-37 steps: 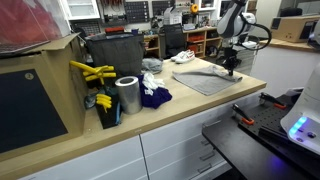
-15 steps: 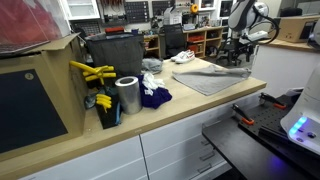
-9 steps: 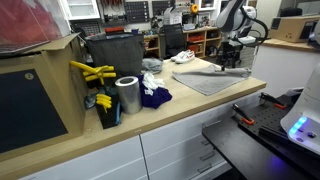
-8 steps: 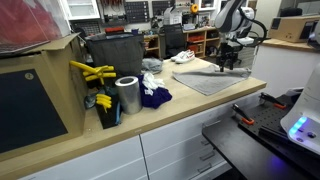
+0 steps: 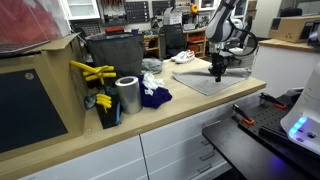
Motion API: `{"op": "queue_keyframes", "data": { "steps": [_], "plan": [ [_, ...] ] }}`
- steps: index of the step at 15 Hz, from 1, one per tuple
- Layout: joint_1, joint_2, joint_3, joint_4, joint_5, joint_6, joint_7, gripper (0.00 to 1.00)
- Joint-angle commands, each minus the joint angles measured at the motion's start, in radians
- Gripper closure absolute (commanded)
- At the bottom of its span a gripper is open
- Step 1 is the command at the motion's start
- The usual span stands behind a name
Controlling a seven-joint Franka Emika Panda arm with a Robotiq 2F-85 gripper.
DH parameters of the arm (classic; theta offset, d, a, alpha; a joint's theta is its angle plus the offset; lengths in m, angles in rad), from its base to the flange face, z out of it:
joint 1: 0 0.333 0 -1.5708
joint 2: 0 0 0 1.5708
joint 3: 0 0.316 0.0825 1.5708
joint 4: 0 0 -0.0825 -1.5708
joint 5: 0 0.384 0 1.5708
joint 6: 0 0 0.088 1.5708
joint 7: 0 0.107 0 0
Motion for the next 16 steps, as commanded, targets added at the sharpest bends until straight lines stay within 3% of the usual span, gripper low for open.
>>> {"op": "queue_keyframes", "data": {
  "steps": [1, 8, 16],
  "plan": [
    [0.024, 0.03, 0.025, -0.019, 0.009, 0.081, -0.016, 1.0],
    [0.037, 0.059, 0.058, -0.042, 0.013, 0.103, -0.029, 1.0],
    [0.044, 0.07, 0.145, -0.042, 0.103, -0.065, -0.13, 1.0]
  ]
}}
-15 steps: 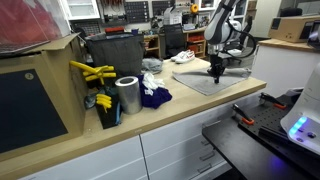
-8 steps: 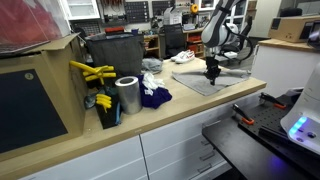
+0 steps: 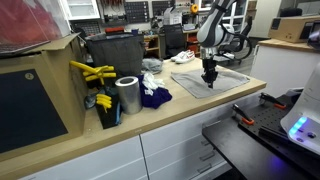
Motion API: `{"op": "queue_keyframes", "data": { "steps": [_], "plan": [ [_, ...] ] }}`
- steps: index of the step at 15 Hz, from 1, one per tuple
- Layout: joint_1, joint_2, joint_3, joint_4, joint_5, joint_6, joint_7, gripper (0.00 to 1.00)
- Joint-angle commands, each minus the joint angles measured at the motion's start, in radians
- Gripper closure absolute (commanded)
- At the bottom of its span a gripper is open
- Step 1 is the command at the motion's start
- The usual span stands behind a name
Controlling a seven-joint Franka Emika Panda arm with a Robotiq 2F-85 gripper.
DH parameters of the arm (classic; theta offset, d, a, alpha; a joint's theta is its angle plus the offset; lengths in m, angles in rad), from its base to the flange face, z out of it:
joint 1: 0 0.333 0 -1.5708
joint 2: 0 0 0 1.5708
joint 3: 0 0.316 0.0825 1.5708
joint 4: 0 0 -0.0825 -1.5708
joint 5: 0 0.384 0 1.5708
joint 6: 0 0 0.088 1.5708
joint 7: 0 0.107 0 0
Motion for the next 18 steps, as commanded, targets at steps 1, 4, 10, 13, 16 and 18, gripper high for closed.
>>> {"op": "queue_keyframes", "data": {
  "steps": [1, 4, 10, 13, 16, 18],
  "plan": [
    [0.014, 0.041, 0.033, -0.025, 0.052, -0.051, -0.05, 1.0],
    [0.015, 0.014, 0.042, -0.023, 0.062, -0.115, -0.068, 0.74],
    [0.003, -0.065, 0.002, -0.024, 0.038, -0.123, -0.06, 0.36],
    [-0.02, -0.106, -0.048, -0.002, 0.036, -0.131, -0.055, 0.13],
    [-0.044, -0.14, -0.098, 0.023, 0.037, -0.127, -0.049, 0.0],
    [-0.063, -0.156, -0.127, 0.043, 0.05, -0.133, -0.051, 0.0]
  ]
}}
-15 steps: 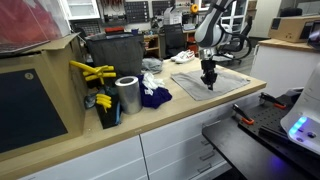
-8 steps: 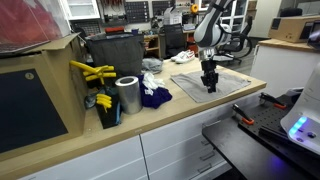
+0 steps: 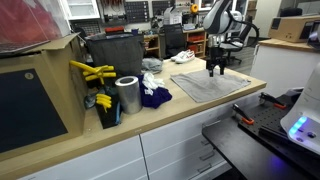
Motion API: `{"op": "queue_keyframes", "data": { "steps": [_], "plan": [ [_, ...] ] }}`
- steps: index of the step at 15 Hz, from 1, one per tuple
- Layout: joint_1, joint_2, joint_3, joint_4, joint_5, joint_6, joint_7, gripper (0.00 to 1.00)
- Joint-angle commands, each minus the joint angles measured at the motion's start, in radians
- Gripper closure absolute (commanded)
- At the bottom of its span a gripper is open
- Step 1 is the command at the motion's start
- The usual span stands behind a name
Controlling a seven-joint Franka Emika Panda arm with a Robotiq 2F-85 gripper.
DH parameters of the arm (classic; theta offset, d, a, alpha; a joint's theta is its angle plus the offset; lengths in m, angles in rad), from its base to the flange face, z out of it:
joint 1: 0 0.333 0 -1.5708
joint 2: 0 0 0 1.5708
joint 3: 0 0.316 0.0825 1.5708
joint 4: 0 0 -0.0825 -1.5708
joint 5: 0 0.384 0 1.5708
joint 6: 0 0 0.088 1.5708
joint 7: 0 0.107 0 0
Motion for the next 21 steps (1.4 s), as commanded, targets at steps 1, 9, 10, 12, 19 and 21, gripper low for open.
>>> {"op": "queue_keyframes", "data": {
  "steps": [1, 9, 10, 12, 19, 21],
  "plan": [
    [-0.03, -0.049, -0.041, 0.027, 0.021, -0.022, -0.014, 0.0],
    [-0.079, -0.065, -0.098, 0.101, 0.051, -0.074, -0.005, 0.0],
    [-0.08, -0.073, -0.102, 0.109, 0.048, -0.095, 0.005, 0.0],
    [-0.078, -0.101, -0.105, 0.12, 0.048, -0.155, 0.004, 0.0],
    [-0.044, -0.222, -0.103, 0.165, 0.011, -0.35, 0.021, 0.0],
    [-0.032, -0.245, -0.1, 0.178, 0.011, -0.372, 0.019, 0.0]
  ]
}}
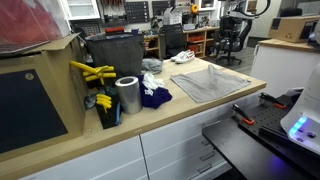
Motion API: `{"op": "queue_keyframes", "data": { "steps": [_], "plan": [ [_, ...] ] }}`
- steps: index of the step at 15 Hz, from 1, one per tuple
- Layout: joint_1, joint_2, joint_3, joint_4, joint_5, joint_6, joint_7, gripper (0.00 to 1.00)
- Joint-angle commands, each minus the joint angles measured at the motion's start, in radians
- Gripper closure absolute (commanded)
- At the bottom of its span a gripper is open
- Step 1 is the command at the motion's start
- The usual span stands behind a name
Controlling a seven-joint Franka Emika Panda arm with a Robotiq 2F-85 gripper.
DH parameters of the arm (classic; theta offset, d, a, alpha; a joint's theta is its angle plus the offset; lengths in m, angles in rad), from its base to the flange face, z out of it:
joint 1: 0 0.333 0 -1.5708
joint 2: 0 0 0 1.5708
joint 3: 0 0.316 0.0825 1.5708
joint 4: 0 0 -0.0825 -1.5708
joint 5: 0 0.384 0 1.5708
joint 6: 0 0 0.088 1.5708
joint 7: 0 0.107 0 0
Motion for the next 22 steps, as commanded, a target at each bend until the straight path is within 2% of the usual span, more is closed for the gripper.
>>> {"op": "queue_keyframes", "data": {
  "steps": [1, 5, 9, 12, 17, 18, 19, 22],
  "plan": [
    [0.029, -0.046, 0.001, 0.031, -0.012, -0.063, 0.012, 0.0],
    [0.059, -0.012, 0.014, 0.071, -0.002, -0.015, -0.009, 0.0],
    [0.097, 0.055, 0.042, 0.095, 0.007, 0.117, -0.016, 0.0],
    [0.121, 0.14, 0.075, 0.121, 0.02, 0.21, -0.013, 0.0],
    [0.134, 0.311, 0.125, 0.208, 0.017, 0.267, 0.0, 0.0],
    [0.135, 0.343, 0.13, 0.231, 0.008, 0.275, 0.012, 0.25],
    [0.134, 0.371, 0.132, 0.254, 0.004, 0.278, 0.015, 0.26],
    [0.131, 0.452, 0.134, 0.321, -0.002, 0.277, 0.026, 0.49]
  ]
}}
